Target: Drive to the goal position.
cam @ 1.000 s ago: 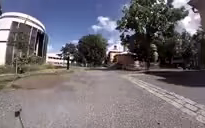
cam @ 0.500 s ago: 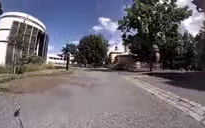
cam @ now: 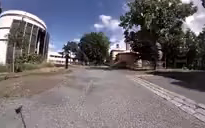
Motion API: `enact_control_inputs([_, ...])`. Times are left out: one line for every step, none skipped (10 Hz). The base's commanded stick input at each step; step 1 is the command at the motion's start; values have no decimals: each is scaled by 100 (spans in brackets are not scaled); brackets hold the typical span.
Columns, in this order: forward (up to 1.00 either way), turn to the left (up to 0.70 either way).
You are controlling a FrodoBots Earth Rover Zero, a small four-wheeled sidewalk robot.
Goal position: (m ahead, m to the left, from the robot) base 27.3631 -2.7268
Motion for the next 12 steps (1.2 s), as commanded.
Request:
enact_control_inputs([85, 0])
enact_control_inputs([85, 0])
enact_control_inputs([85, 0])
enact_control_inputs([85, 0])
enact_control_inputs([85, 0])
enact_control_inputs([85, 0])
enact_control_inputs([85, 0])
enact_control_inputs([85, 0])
enact_control_inputs([85, -34])
enact_control_inputs([85, -34])
enact_control_inputs([85, -34])
enact_control_inputs([85, -19])
